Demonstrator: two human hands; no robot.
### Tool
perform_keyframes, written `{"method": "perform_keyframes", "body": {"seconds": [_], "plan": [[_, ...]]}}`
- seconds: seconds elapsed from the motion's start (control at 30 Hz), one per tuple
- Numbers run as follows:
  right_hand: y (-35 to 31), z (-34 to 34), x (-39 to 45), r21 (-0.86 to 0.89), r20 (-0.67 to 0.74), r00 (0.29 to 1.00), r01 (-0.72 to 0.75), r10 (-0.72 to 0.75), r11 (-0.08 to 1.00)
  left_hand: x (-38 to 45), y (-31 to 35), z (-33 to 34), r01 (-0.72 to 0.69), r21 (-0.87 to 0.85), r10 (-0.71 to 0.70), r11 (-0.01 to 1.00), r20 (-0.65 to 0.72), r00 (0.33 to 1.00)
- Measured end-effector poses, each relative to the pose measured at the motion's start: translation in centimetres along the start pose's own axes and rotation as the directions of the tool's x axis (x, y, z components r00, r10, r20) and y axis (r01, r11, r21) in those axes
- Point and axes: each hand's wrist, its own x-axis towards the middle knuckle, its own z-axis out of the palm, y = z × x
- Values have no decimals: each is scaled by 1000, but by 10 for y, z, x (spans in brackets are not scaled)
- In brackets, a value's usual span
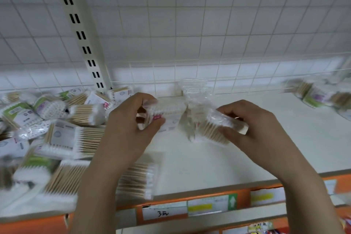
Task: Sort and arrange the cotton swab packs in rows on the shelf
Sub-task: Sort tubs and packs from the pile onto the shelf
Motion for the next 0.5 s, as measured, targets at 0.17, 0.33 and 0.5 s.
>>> {"method": "perform_keyframes", "body": {"seconds": [0.17, 0.33, 0.5], "plan": [[20, -2, -3, -87, 56, 997, 53, -48, 995, -2, 8, 20, 10, -11, -10, 1000, -34, 999], [34, 14, 2, -131, 111, 985, 146, -132, 981, -10, 12, 27, 48, 22, -47, 999, -74, 996], [42, 29, 10, -184, 112, 975, 210, -192, 960, -20, 19, 27, 83, 52, -78, 995, -93, 993]]}}
